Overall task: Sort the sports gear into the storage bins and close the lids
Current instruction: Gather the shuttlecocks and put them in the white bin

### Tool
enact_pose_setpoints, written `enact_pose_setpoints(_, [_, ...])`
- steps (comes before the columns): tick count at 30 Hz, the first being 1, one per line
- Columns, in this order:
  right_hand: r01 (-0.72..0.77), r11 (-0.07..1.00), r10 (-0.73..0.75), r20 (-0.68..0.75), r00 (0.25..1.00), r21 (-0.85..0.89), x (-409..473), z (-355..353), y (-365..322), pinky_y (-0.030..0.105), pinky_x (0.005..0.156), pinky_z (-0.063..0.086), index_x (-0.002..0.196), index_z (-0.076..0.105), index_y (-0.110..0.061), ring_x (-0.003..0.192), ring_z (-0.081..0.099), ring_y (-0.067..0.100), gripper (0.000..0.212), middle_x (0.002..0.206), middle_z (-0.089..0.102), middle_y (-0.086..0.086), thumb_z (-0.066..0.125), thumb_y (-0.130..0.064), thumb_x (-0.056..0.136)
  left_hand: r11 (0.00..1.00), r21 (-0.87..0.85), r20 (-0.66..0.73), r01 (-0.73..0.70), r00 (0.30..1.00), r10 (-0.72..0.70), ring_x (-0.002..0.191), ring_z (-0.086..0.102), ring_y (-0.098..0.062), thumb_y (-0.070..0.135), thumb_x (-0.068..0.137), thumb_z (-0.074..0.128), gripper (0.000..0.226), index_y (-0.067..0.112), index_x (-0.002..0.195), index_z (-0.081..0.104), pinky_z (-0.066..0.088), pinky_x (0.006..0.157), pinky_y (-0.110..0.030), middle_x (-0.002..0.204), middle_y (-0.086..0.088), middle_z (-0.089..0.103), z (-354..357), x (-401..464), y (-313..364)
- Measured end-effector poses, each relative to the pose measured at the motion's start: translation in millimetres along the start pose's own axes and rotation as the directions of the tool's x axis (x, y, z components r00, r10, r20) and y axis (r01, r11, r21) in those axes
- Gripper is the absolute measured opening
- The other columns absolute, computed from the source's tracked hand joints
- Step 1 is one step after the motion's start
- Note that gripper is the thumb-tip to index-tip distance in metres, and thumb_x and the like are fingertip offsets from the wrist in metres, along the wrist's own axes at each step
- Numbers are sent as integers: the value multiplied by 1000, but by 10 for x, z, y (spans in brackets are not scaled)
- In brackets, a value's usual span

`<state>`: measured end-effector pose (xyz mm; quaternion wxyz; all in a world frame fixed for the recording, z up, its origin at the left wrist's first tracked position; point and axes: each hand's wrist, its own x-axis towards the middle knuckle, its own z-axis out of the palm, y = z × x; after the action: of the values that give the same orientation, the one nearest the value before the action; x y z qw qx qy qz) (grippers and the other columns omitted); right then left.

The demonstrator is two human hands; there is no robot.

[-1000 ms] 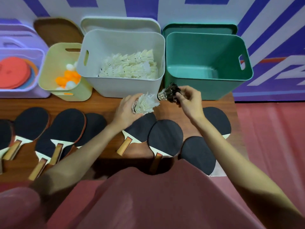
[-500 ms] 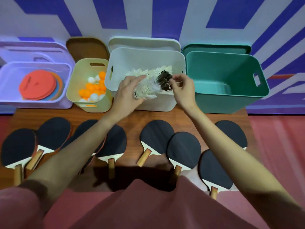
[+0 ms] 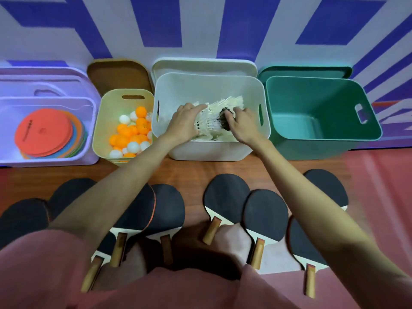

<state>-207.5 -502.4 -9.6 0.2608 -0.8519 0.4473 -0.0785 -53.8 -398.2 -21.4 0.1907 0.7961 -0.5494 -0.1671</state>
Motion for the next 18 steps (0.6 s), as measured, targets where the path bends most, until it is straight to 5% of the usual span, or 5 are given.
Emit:
enact_pose_setpoints(3, [-42, 999, 42, 78, 996, 2, 102, 128, 103, 46, 94, 40, 123, 49, 3, 113, 50, 42, 46, 112, 60, 29, 36, -36, 101, 1000, -5, 64, 19, 998, -19, 121, 43, -36, 7, 74, 73, 81, 19, 146, 36, 34, 98, -36, 127, -18, 49, 81, 59, -71])
enact_pose_setpoints(10, [-14, 1000, 14, 64, 998, -7, -20, 166, 157, 45, 90, 41, 119, 48, 0, 109, 51, 42, 40, 114, 57, 27, 37, -33, 101, 992, -124, 28, -20, 999, 24, 135, 35, -26, 19, 77, 77, 83, 15, 148, 34, 28, 108, -30, 146, -13, 40, 46, -33, -149])
enact_pose_setpoints(13, [120, 987, -108, -117, 987, 109, -347, 54, 108, 40, 98, 40, 130, 47, -1, 115, 50, 34, 39, 123, 52, 20, 42, -26, 100, 977, -196, -192, -84, 980, 46, 125, 47, -23, 22, 80, 73, 63, 12, 138, 48, 36, 105, -31, 135, -10, 50, 57, -252, -39])
enact_pose_setpoints(15, [212, 966, -167, -269, 949, 148, -644, -23, 124, 33, 98, 40, 130, 47, -3, 113, 50, 25, 35, 121, 51, 14, 44, -19, 99, 948, -260, -395, -183, 916, 69, 102, 56, -13, 20, 82, 69, 45, 12, 125, 58, 46, 89, -25, 118, -4, 58, 85, -488, 103])
enact_pose_setpoints(18, [225, 959, -132, -430, 893, 173, -1140, -56, 276, 26, 94, 39, 124, 50, -1, 106, 49, 20, 30, 114, 50, 12, 48, -9, 95, 916, -261, -525, -304, 841, 129, 81, 53, -6, 12, 83, 67, 27, 7, 109, 64, 45, 75, -19, 96, -3, 61, 222, -890, 317])
